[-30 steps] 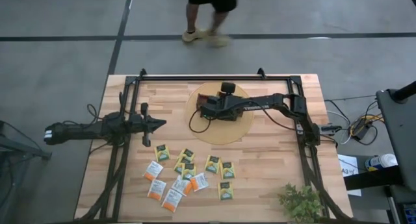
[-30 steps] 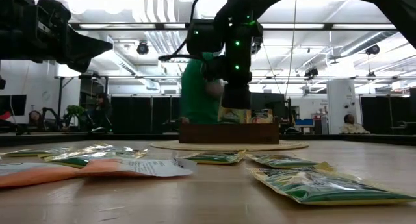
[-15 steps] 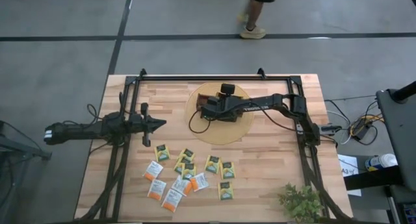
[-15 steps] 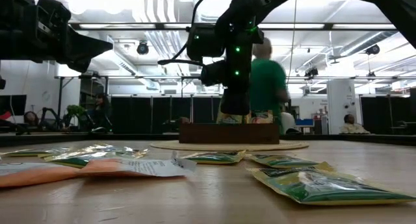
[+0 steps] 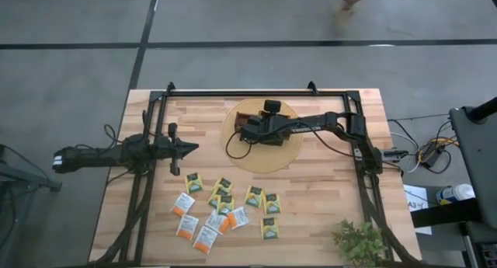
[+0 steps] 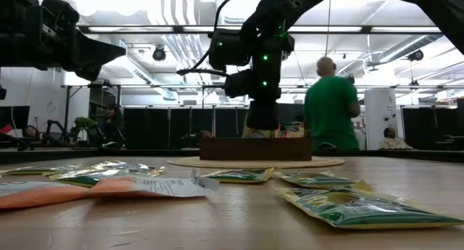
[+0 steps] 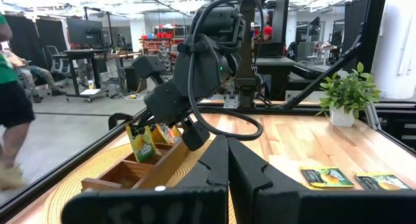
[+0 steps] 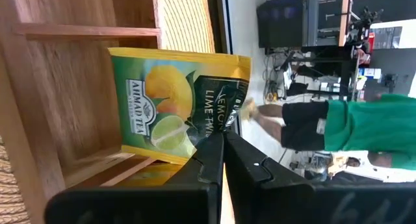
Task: Pick & Place Tea
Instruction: Put the green tea bag into the middle section of wooden organizer
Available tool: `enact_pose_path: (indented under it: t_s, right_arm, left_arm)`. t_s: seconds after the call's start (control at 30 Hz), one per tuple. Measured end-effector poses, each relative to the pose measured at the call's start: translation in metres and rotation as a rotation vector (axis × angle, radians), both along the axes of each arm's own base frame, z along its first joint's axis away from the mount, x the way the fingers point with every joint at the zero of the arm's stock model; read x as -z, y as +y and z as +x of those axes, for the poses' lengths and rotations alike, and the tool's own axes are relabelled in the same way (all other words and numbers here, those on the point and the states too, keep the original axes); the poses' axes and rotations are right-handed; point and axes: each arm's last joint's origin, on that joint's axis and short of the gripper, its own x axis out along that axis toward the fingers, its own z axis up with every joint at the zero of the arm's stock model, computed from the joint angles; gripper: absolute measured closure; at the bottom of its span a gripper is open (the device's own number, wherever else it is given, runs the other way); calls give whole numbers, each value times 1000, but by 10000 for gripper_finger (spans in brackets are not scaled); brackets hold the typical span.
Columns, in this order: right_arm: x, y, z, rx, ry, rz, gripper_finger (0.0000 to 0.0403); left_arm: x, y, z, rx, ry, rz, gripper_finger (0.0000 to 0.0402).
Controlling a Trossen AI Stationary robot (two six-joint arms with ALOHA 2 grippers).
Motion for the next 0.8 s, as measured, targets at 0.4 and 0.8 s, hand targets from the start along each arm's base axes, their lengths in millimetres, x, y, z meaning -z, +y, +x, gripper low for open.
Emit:
enact_pose_path:
  t_s: [0.4,0.8]
  right_arm:
    - [0,0,2,-1,-27,-4,314]
    - [-48,31,-6,-120,-60,-19,285]
  left_arm:
    - [0,0,0,1,0,0,402]
    - [0,0,0,0,0,0,402]
